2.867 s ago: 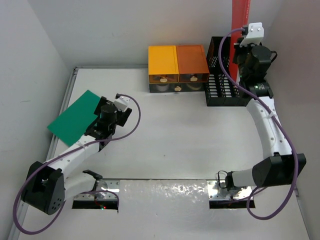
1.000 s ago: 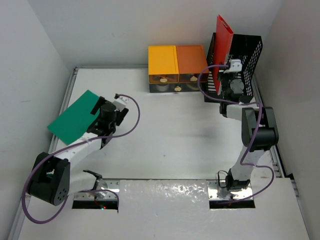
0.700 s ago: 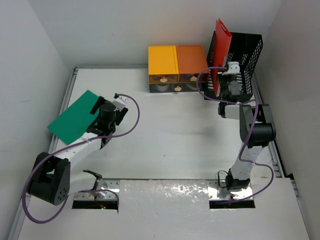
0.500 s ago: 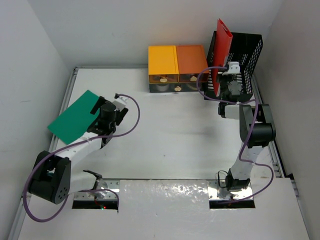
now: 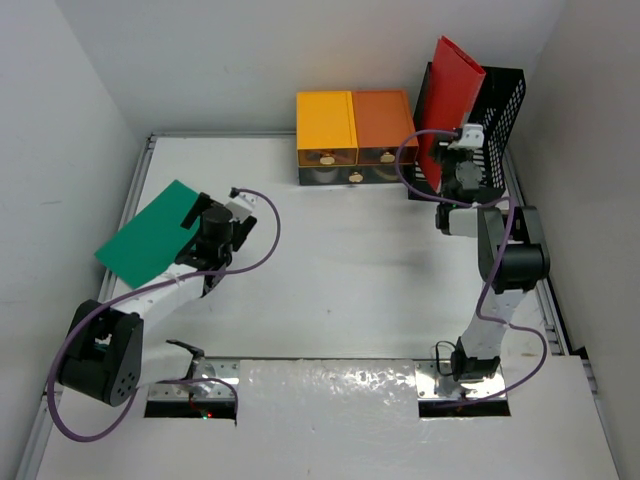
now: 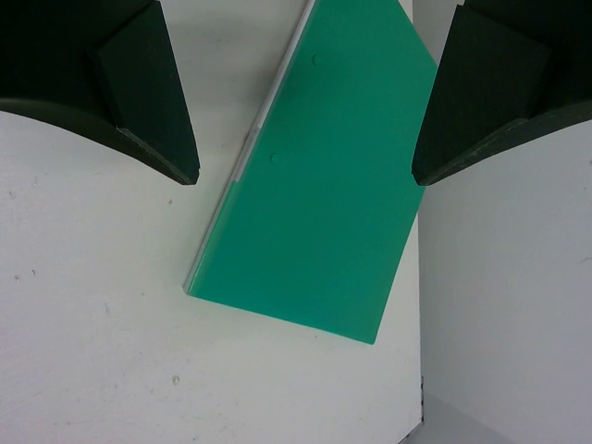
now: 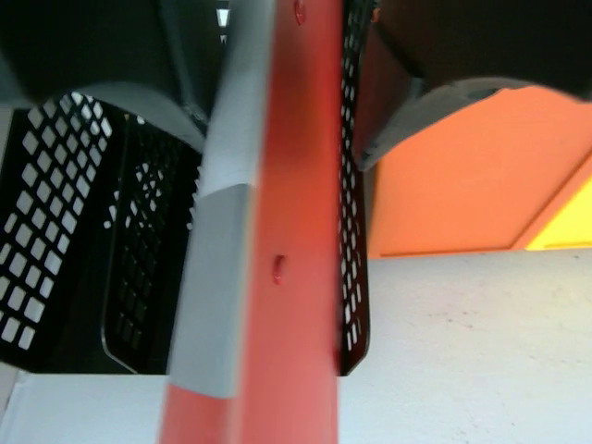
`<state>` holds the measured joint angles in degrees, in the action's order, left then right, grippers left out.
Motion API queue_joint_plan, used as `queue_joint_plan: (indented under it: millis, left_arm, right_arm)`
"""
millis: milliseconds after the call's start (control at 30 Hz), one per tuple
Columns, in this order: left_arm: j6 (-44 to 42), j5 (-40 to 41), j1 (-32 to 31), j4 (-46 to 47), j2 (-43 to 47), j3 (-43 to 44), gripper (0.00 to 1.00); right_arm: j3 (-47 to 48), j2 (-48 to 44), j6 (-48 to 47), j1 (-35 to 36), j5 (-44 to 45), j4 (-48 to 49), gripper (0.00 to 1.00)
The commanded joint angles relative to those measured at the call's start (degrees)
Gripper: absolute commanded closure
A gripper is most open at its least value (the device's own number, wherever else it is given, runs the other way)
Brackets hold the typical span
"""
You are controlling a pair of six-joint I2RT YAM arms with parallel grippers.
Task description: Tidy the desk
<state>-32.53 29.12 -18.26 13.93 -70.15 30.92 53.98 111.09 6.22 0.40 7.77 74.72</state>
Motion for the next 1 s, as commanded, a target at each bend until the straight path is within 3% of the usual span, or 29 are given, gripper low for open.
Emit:
queue_joint_plan:
  millis: [0,267,500,633,867,967]
  left_arm:
    - [0.19,-0.03,0.77,2.59,0.19,-0.51,0.0]
    - [0.45,-0.82,0.86,2.24,0.8,-0.68,0.0]
    - [-0.51,-0.47,1.03,2.68,0.98,-0.95,0.0]
    - [-0.69,-0.3,1.12,2.68,0.98,-1.12,0.01]
    - [-1.04,-0.3,1.3,2.68,0.72,-1.03,0.0]
    - [-1.04,-0.3,1.39,2.77,0.54,-0.95,0.0]
  right_arm:
    - [0.25,-2.45,-0.24,-0.23,0.24,9.76,0.47]
    - [10.68,-8.08,5.02,-4.35,-8.12,-12.12,0.45]
    - [27.05,-2.72,8.99,-7.0,-14.0,-32.5,0.49]
    - [32.33,-0.44,9.6,-7.43,-16.82,-36.22,0.56]
    - [32.6,0.53,13.03,-8.93,-20.15,-35.96,0.66]
    - [32.16,0.18,13.03,-8.93,-20.69,-36.4,0.85]
